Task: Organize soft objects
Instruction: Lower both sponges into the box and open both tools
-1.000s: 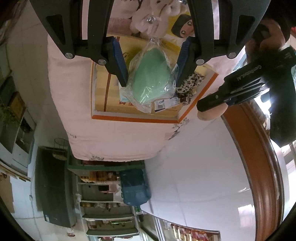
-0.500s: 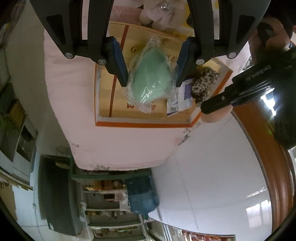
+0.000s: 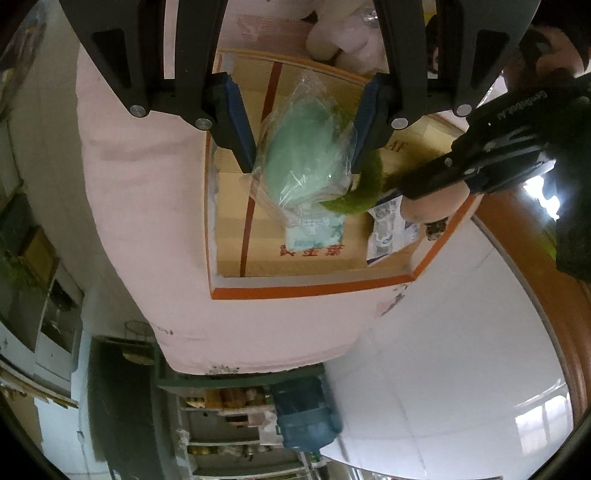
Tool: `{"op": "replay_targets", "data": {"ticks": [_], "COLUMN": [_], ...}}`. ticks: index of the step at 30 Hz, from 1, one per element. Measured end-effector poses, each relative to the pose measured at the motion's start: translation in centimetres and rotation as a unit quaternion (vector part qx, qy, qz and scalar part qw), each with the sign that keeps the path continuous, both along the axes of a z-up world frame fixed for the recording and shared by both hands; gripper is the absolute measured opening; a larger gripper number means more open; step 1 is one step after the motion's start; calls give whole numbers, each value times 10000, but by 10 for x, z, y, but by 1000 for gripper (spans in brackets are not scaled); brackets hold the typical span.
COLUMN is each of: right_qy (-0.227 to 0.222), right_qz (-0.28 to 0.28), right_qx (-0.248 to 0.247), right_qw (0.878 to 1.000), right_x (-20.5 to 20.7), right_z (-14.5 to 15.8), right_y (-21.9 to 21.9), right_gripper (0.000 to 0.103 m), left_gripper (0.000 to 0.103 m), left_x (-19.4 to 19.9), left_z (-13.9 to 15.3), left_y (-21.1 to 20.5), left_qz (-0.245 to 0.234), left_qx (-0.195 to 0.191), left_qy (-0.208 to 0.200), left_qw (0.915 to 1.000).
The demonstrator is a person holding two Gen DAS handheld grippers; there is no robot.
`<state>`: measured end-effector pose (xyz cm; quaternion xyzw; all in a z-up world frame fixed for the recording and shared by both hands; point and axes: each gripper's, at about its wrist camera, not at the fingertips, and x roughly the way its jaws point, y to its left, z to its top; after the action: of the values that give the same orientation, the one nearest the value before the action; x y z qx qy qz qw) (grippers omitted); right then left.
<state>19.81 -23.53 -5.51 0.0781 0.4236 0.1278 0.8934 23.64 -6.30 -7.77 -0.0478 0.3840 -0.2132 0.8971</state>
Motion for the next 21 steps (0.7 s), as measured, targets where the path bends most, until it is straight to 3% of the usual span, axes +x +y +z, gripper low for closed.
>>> {"op": "replay_targets", "data": {"ticks": [9,21], "right_qy": [96,127], "right_qz": [-108,-151], "right_qx": [-6,-127], "right_qw": [9999,9997], "right_x": [4,1], "right_z": [-10,-11], "right_y": [-3,-1], "right_gripper": [52,63], "left_gripper": [38,40], "left_x": [7,6], "left_z": [-15,-17], "left_y": [3,7], "left_qz": [67,89], "left_qx": [32,73], "left_qy": [284,448], "left_qw": [9996,9989]}}
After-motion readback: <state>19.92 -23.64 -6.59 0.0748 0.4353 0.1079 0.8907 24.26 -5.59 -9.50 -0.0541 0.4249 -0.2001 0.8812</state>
